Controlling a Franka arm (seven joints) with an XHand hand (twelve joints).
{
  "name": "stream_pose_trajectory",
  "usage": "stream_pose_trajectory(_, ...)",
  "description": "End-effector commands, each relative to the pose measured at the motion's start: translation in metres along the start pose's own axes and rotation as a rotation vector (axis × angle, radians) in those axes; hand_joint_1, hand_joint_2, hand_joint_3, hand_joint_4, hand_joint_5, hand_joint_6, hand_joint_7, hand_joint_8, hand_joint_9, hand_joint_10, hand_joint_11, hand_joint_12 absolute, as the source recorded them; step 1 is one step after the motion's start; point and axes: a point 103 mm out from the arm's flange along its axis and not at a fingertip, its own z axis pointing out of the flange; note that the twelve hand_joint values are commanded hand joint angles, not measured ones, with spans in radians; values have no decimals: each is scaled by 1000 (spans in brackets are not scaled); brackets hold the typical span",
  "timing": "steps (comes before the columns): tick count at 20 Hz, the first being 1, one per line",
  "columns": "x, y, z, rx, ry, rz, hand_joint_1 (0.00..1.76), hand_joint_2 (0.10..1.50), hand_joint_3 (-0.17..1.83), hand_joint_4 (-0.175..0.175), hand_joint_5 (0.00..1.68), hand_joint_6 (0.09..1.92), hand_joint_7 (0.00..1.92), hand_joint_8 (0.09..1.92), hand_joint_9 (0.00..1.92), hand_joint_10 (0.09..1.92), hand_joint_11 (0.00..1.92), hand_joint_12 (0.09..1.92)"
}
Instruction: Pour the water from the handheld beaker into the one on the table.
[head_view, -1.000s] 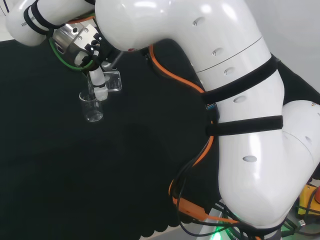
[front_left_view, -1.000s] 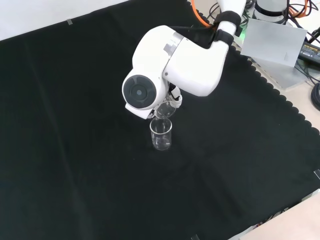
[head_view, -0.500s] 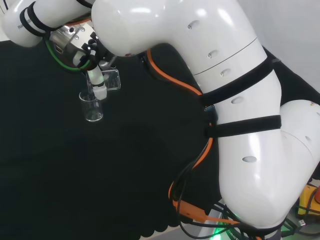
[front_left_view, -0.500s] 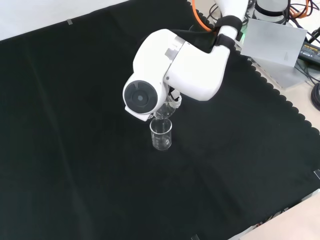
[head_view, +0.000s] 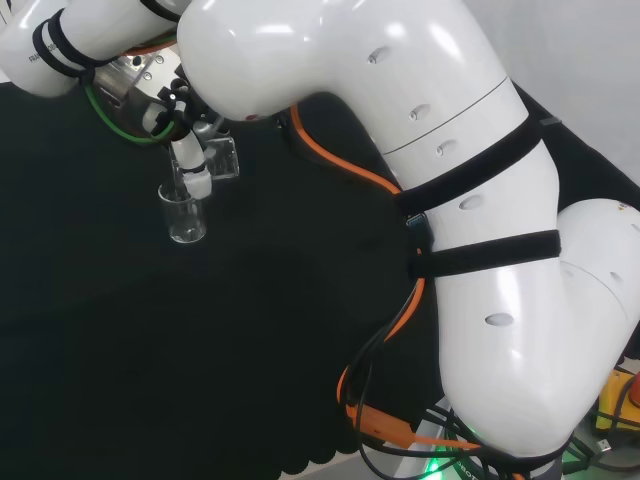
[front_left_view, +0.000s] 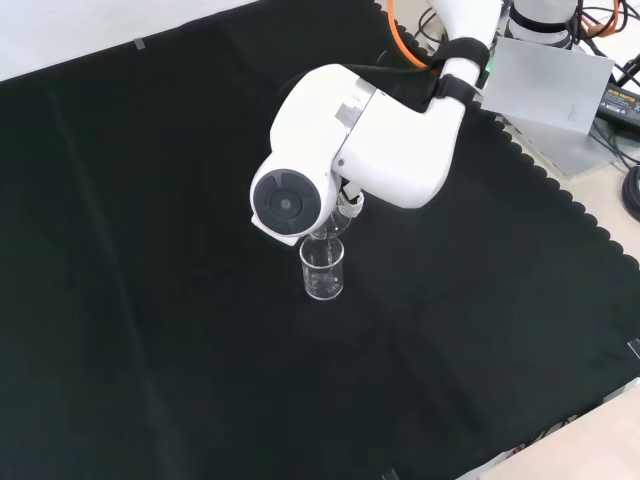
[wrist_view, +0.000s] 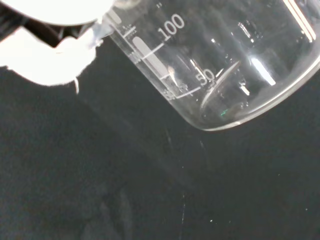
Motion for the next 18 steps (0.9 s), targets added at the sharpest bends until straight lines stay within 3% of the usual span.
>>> stream_pose_trajectory(1,4,-2,-2,12,-7,7,1146,573,832,134,1260,783,1750,156,1484,774,1378,796)
stream_pose_trajectory(7,-3,-4,3,15,-9,11,1146,574,832,134,1258,785,1749,158,1484,775,1379,797)
stream_pose_trajectory(14,6,-4,-7,17,-34,20,1145,575,831,134,1257,788,1748,161,1483,776,1380,797)
stream_pose_trajectory(18,-2,-4,2,15,-21,19,1145,575,831,134,1256,789,1747,162,1483,777,1380,797)
